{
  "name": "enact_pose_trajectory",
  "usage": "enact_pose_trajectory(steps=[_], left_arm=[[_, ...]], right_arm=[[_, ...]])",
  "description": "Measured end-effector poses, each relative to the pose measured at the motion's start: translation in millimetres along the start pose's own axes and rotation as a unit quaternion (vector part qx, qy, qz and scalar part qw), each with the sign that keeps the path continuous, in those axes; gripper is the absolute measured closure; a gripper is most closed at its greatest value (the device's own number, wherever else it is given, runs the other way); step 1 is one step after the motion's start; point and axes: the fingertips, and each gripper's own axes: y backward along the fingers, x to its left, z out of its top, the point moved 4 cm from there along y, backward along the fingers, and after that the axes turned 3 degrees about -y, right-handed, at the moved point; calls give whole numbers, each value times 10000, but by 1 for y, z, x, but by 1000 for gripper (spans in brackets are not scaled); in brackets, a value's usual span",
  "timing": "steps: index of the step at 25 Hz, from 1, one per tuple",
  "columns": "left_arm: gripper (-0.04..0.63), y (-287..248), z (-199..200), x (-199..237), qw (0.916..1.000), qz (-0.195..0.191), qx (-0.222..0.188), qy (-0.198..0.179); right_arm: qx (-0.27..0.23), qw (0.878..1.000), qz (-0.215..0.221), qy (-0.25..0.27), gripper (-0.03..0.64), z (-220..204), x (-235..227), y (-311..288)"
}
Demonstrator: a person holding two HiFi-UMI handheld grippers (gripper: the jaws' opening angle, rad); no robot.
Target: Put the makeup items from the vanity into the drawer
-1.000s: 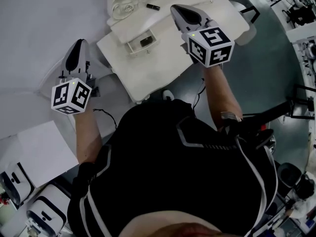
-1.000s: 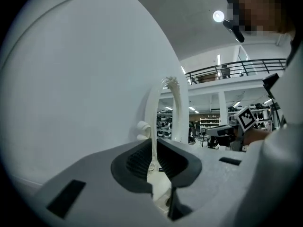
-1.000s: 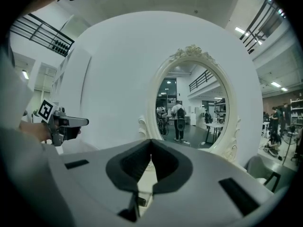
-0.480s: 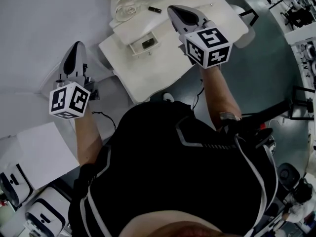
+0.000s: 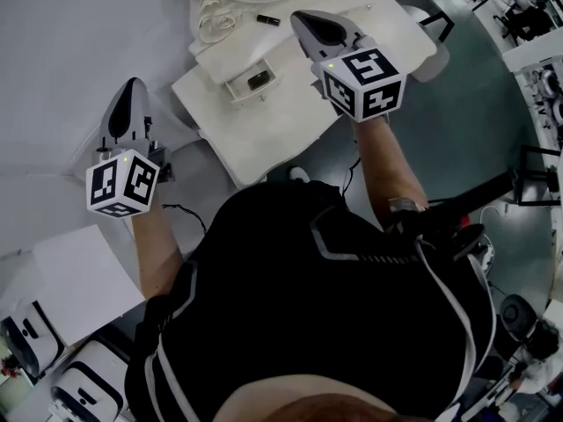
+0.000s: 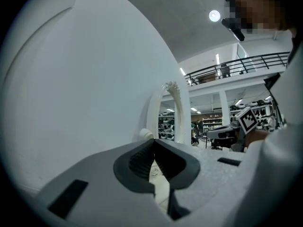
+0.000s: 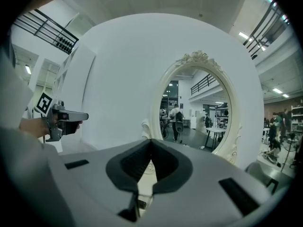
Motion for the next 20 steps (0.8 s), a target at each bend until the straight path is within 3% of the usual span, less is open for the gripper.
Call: enact_pose_trajectory(steps=[6, 20], left_arm=[[592, -2, -2, -1, 9999, 34, -46, 153], [591, -1, -6, -10, 10000, 53, 28, 2]], right_arm=[[28, 10000, 57, 28, 612, 0, 2, -1], [101, 9999, -23, 52, 612, -2, 0, 3]])
